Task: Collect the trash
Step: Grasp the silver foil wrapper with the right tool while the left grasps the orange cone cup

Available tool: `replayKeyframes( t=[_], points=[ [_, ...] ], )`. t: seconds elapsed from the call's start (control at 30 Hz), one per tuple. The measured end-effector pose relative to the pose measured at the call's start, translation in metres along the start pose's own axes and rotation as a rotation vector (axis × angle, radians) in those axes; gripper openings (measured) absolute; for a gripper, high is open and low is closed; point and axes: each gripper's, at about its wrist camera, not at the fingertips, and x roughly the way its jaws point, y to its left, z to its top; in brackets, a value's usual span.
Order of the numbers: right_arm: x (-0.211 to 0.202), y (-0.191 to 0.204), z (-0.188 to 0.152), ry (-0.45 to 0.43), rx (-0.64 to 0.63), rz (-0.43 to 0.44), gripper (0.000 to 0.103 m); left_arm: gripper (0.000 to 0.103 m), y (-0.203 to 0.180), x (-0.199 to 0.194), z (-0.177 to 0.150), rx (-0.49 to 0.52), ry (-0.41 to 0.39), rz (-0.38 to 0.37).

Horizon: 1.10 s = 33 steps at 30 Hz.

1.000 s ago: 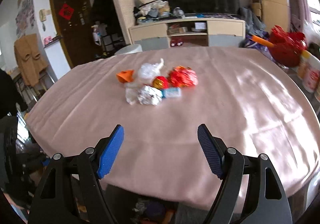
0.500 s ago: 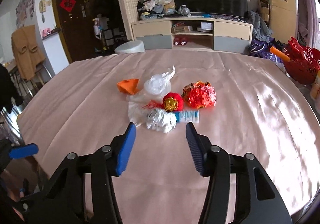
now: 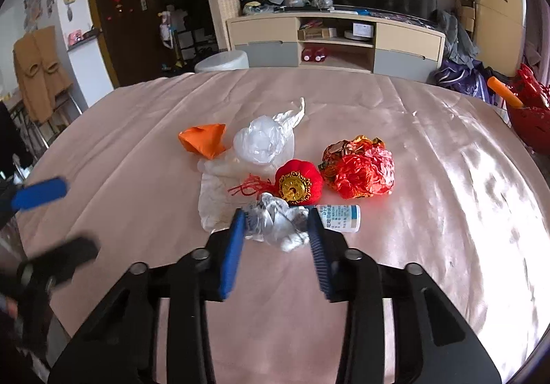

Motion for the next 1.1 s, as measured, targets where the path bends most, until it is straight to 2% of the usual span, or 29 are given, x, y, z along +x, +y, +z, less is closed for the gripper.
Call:
replayKeyframes(
  t=[0.03,0.13,0.4,0.47,0.67,0.73,0.77,0.97,1.1],
  points=[
    [-0.001,0.0,0.001,-0.005,-0.006,0.004,0.025,0.076,0.004,0.006,0.005,-0.017,0.006,-0.003],
    [-0.003,0.001,0.004,-0.022,-0.02,0.008,0.02,0.076,0.013,0.026,0.021,-0.049,0.017,0.002],
    [-0.032,0.002,0.012,-0.099,-0.06,0.024,0.018,0.074,0.024,0.07,0.059,-0.075,0.045,0.006],
    [-0.04,0.002,0.011,-0.116,-0.064,0.031,0.018,0.072,0.025,0.083,0.066,-0.086,0.068,-0.018],
    [-0.048,-0.001,0.007,-0.132,-0.072,0.037,0.018,0.059,0.02,0.118,0.073,-0.089,0.147,-0.054],
    [-0.049,-0.003,0.006,-0.129,-0.07,0.034,0.018,0.04,0.019,0.125,0.072,-0.093,0.172,-0.071],
    [-0.05,-0.003,0.005,-0.128,-0.068,0.033,0.018,0.04,0.019,0.128,0.071,-0.098,0.186,-0.082],
    [-0.063,-0.007,0.001,-0.134,-0.055,0.014,0.018,0.038,0.01,0.1,0.069,-0.071,0.141,-0.065],
    [-0.086,-0.008,-0.005,-0.156,-0.049,0.003,0.018,0.038,0.005,0.055,0.065,-0.058,0.086,-0.044]
  ],
)
